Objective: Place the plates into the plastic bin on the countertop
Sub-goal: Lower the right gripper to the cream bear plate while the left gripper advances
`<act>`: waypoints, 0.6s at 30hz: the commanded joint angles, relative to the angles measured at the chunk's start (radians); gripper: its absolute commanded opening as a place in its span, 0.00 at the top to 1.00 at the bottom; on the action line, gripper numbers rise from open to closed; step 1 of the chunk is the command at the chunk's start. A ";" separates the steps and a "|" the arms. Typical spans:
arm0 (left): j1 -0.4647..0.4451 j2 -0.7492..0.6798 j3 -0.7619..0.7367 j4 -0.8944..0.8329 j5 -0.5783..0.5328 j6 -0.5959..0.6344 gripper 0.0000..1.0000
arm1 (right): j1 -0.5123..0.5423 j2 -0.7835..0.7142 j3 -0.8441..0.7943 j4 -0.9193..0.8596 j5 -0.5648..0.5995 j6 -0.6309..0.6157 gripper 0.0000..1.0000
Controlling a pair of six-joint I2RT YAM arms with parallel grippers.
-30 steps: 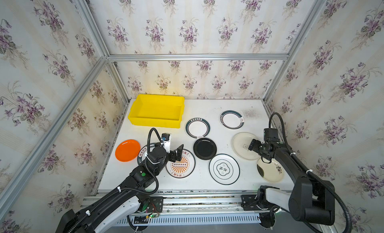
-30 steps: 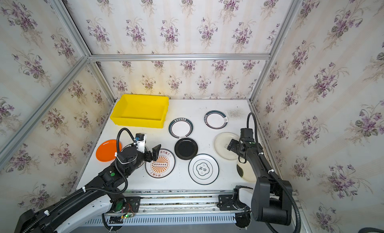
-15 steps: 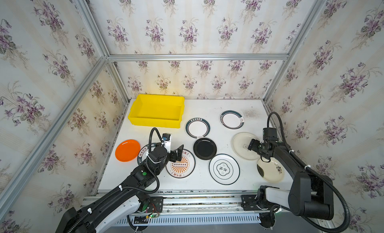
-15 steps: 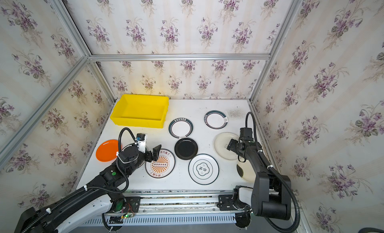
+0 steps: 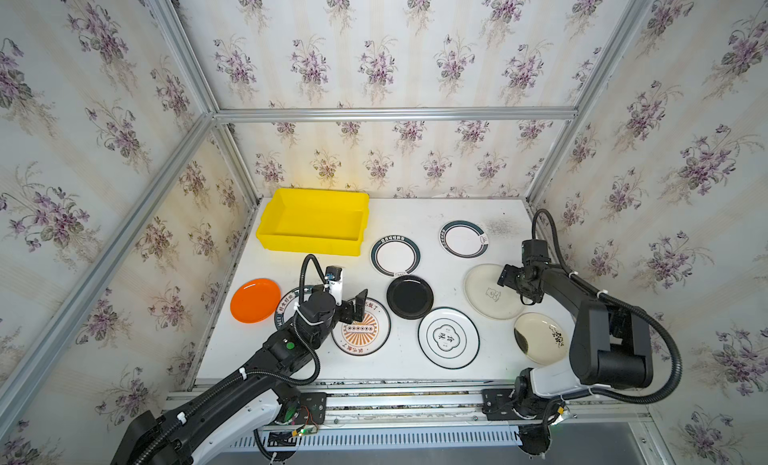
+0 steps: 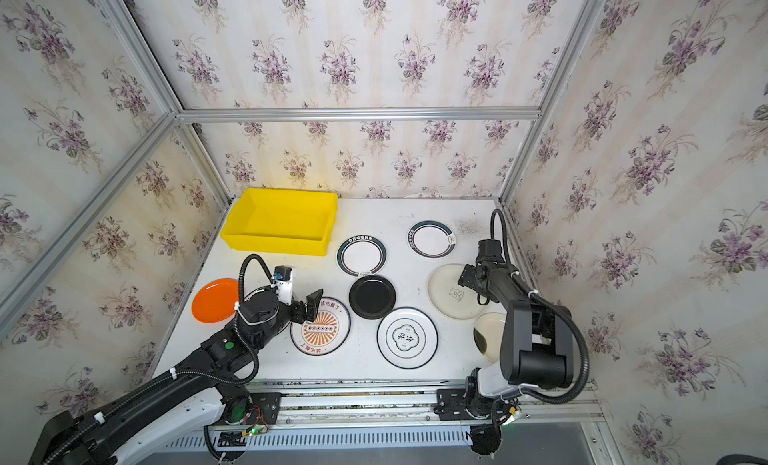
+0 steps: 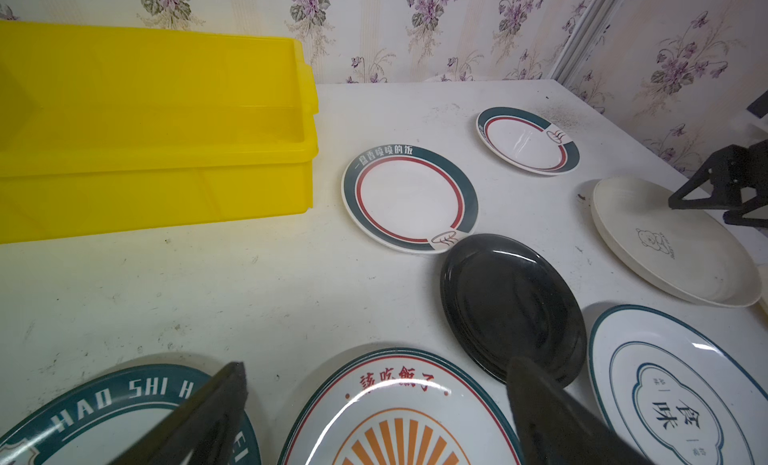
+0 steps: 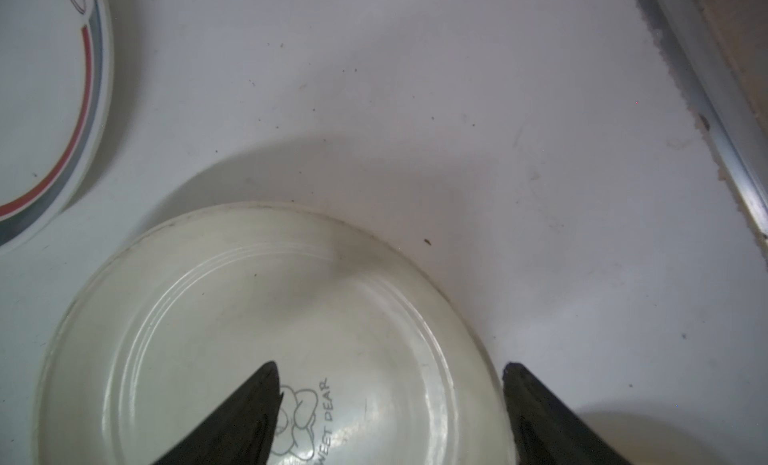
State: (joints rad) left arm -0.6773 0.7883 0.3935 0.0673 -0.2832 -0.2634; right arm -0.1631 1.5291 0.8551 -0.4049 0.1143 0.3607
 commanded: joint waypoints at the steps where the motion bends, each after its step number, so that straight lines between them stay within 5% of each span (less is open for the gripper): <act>1: 0.000 -0.006 0.001 0.028 -0.008 -0.003 0.00 | 0.000 0.037 0.027 0.005 0.010 -0.005 0.16; 8: 0.000 0.013 0.002 0.028 -0.023 -0.002 0.00 | 0.000 0.052 0.014 0.025 0.025 -0.001 0.17; 18: -0.001 0.034 0.008 0.029 -0.021 -0.007 0.00 | 0.000 0.051 -0.004 0.055 -0.022 -0.032 0.33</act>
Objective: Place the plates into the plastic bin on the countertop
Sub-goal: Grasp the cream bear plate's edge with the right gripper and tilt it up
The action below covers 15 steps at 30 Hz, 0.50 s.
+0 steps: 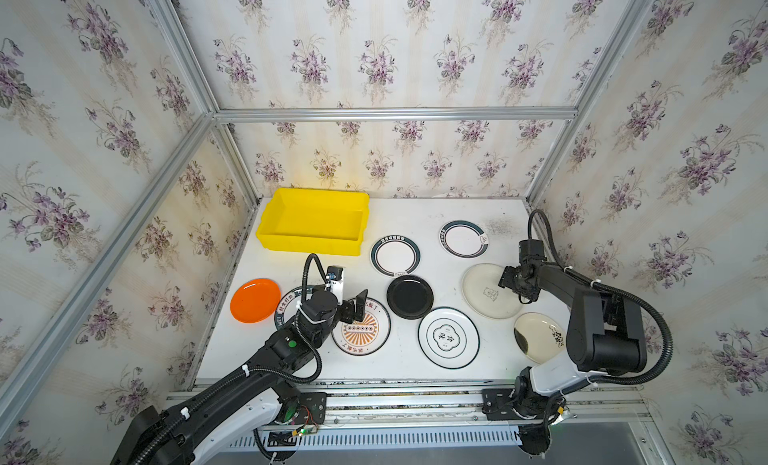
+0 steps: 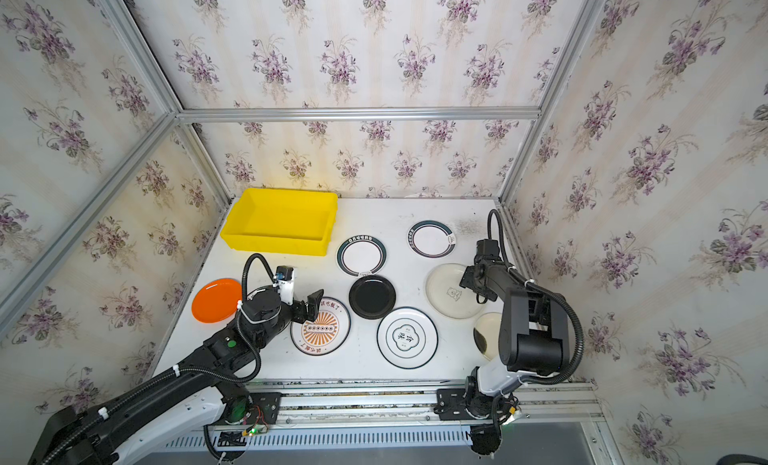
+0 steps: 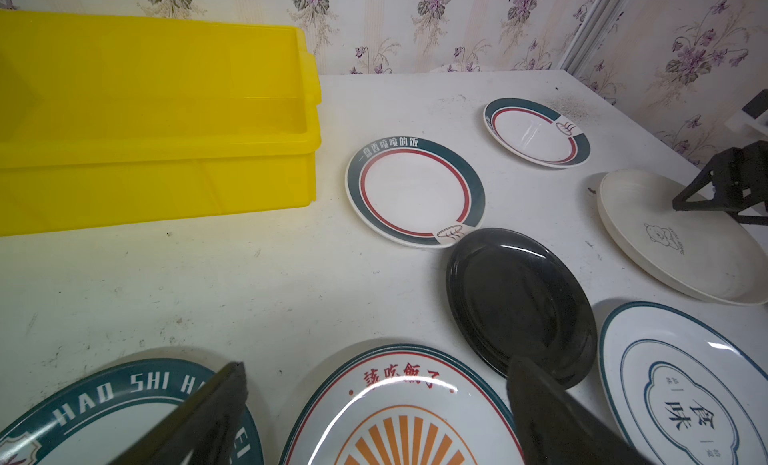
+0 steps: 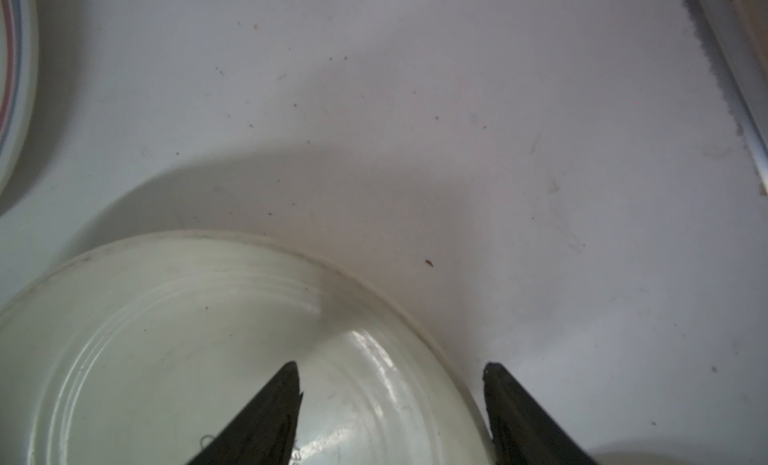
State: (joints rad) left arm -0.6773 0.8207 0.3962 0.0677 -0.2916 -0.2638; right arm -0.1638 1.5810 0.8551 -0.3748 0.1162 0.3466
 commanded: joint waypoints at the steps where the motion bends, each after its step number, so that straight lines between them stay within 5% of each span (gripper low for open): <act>1: -0.001 0.004 0.006 0.028 -0.015 -0.006 0.00 | 0.001 -0.001 -0.005 0.027 -0.027 -0.021 0.35; 5: 0.000 0.014 0.008 0.030 -0.014 -0.008 0.00 | 0.001 0.008 0.000 0.021 -0.046 -0.030 0.46; 13: 0.001 0.024 0.009 0.035 -0.009 -0.012 0.00 | 0.000 0.028 0.004 0.007 -0.057 -0.046 0.88; 15: 0.001 0.029 0.009 0.035 -0.018 -0.005 0.00 | 0.000 0.037 0.008 -0.001 -0.061 -0.051 0.90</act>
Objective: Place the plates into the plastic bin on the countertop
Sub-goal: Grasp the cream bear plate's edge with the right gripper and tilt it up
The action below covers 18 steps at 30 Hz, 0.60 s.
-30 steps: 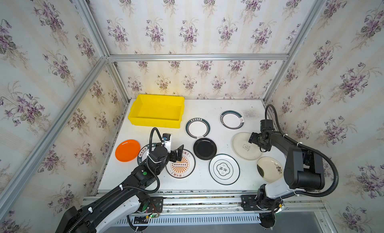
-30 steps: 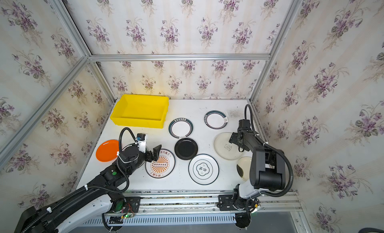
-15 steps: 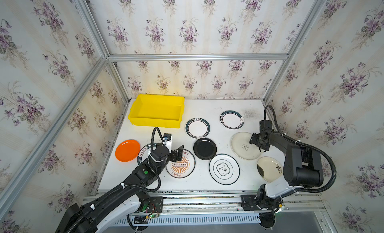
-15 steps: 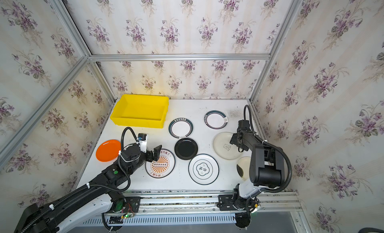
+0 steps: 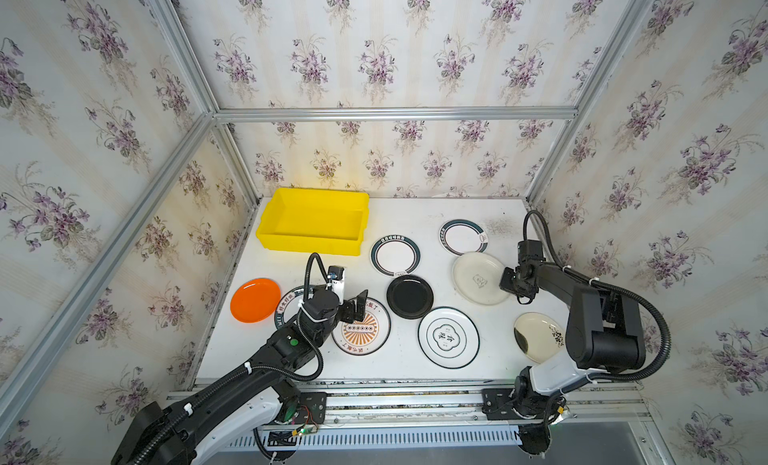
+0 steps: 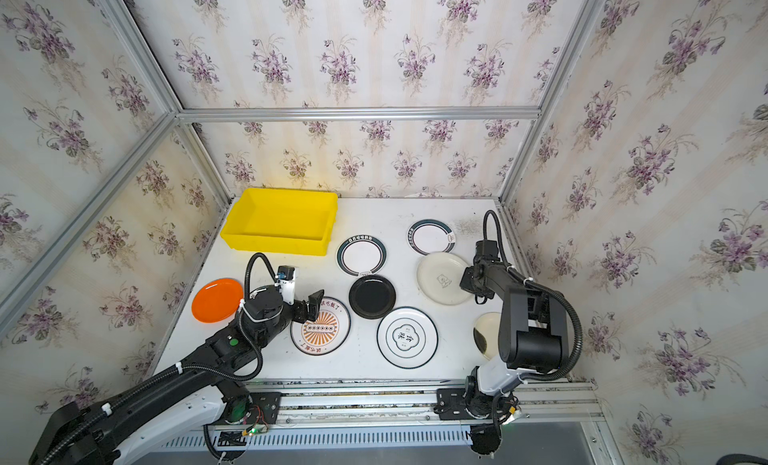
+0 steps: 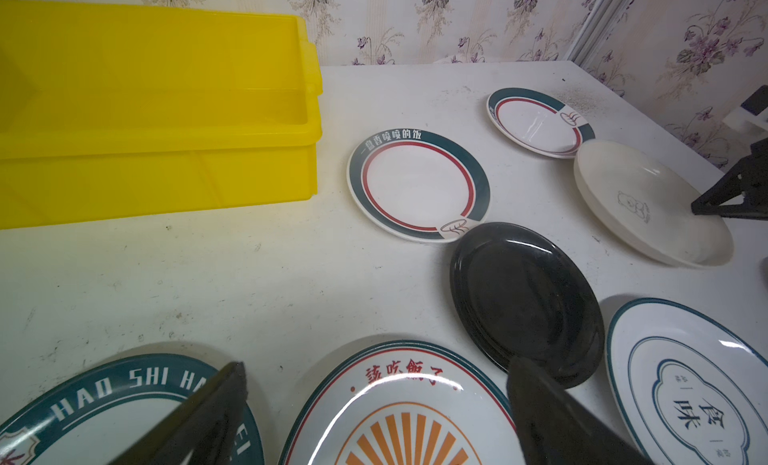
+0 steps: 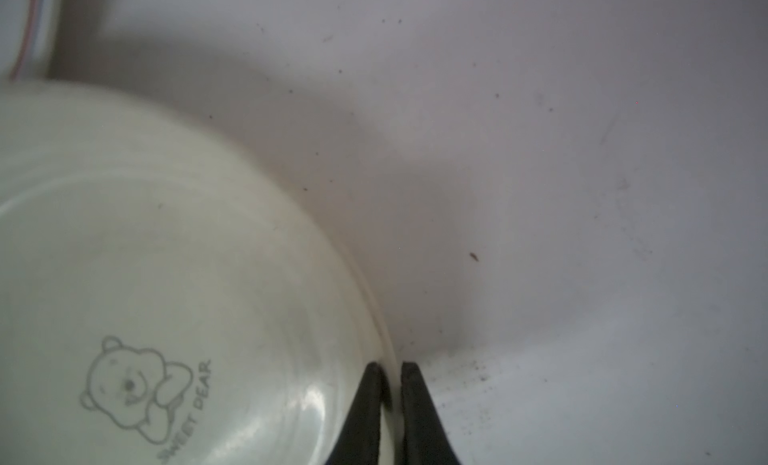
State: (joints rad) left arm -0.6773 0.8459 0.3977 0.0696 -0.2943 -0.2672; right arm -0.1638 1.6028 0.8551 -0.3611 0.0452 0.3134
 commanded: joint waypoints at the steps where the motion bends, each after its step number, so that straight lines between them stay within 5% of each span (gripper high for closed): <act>1: 0.001 0.007 0.007 0.033 -0.023 0.000 0.00 | 0.000 0.019 0.010 -0.023 0.001 -0.021 0.92; 18: 0.001 0.032 0.012 0.046 -0.045 -0.036 0.00 | 0.000 -0.194 -0.072 -0.029 -0.062 0.066 1.00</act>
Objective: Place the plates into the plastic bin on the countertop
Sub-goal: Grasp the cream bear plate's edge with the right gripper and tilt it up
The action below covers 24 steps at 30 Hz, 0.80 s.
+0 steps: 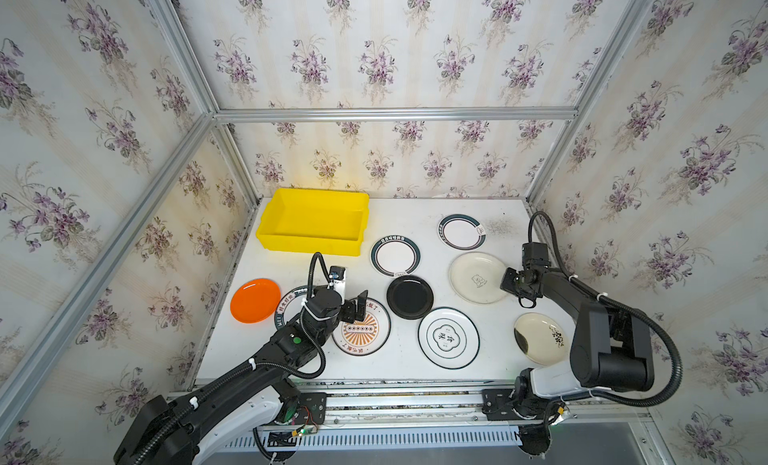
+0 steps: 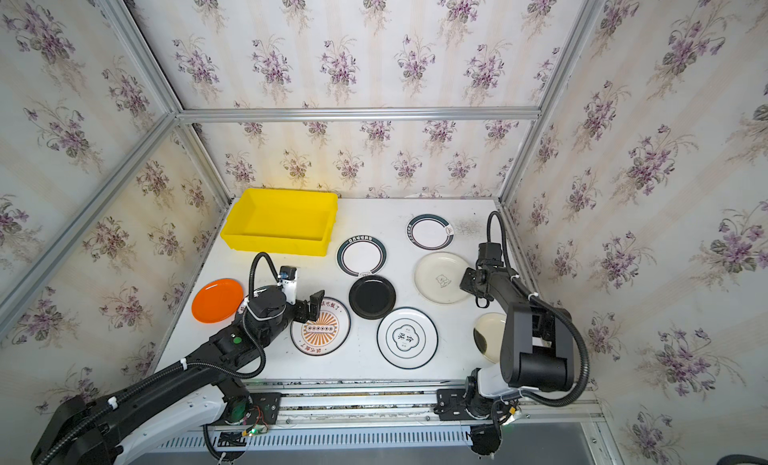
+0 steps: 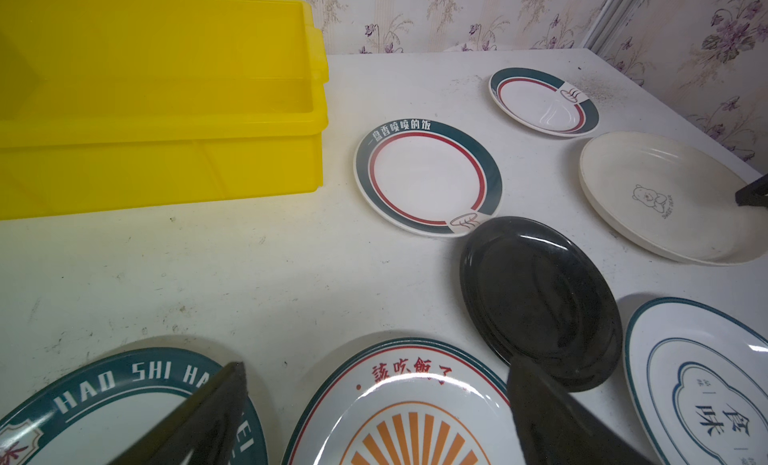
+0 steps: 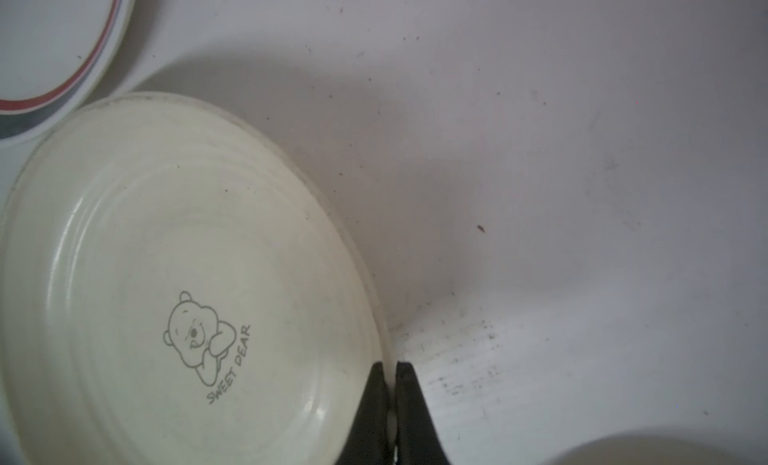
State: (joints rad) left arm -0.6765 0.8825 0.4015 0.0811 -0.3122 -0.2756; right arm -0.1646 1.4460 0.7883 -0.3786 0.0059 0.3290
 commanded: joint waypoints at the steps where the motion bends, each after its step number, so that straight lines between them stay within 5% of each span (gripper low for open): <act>1: 0.000 -0.010 0.008 0.034 -0.036 -0.028 0.00 | 0.000 -0.058 -0.009 -0.012 -0.039 0.064 1.00; 15: 0.000 -0.063 0.005 0.017 0.034 -0.049 0.00 | 0.000 -0.313 -0.083 -0.063 -0.237 0.170 1.00; 24: 0.000 -0.070 0.107 -0.009 0.224 -0.148 0.00 | 0.000 -0.492 -0.135 -0.088 -0.336 0.179 1.00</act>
State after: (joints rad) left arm -0.6758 0.8005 0.4755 0.0715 -0.1810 -0.3710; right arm -0.1646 0.9867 0.6586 -0.4587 -0.2806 0.5076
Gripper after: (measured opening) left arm 0.996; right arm 0.079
